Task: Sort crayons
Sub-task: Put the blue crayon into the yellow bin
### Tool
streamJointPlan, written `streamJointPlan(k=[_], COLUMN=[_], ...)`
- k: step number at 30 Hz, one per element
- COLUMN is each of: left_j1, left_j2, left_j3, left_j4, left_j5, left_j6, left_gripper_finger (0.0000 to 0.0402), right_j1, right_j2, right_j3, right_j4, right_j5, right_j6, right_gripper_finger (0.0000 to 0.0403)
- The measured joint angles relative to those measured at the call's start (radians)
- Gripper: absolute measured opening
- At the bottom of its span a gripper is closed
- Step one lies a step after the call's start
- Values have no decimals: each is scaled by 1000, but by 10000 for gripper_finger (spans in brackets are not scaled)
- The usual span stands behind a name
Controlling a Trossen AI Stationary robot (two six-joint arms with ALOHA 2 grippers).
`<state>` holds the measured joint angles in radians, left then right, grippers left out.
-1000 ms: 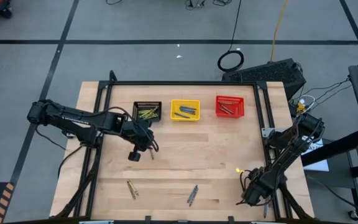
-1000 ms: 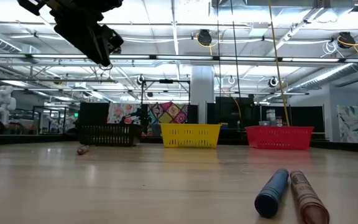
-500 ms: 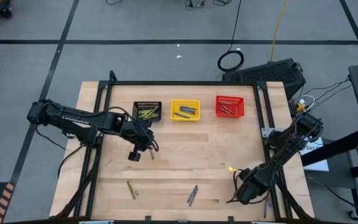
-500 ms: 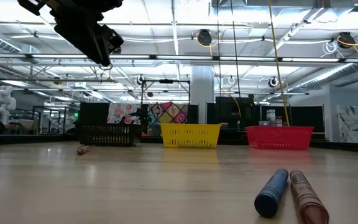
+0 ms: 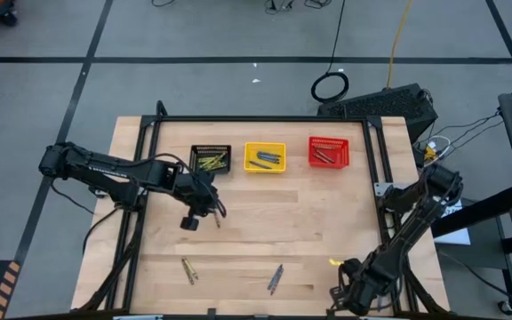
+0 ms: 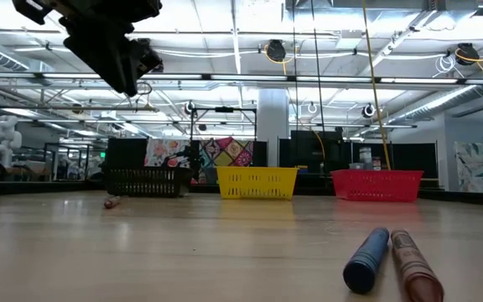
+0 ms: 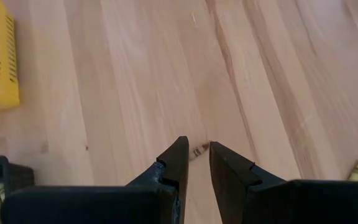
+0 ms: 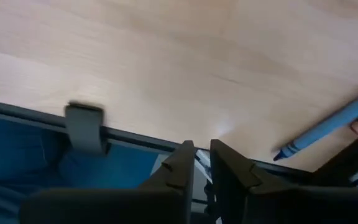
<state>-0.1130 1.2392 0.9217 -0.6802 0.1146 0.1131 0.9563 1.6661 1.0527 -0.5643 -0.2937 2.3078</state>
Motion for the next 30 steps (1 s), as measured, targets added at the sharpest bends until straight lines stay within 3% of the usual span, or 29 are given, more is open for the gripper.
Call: streamJointPlan(k=[6, 13, 27, 30], left_j1=[0, 0, 0, 0], left_j2=[0, 0, 0, 0], left_j3=[0, 0, 0, 0], left_j4=[-20, -20, -19, -19], left_j5=[-14, -14, -15, -15], left_j6=[2, 0, -48, -55], left_gripper_finger=[68, 68, 68, 68], right_j1=[1, 42, 119, 126], right_j2=[33, 68, 68, 68], right_j3=[0, -1, -1, -1], right_j4=[19, -4, -62, -84], right_j5=[3, -78, -80, -130], right_j6=[23, 60, 57, 51], right_gripper_finger=[50, 68, 66, 66])
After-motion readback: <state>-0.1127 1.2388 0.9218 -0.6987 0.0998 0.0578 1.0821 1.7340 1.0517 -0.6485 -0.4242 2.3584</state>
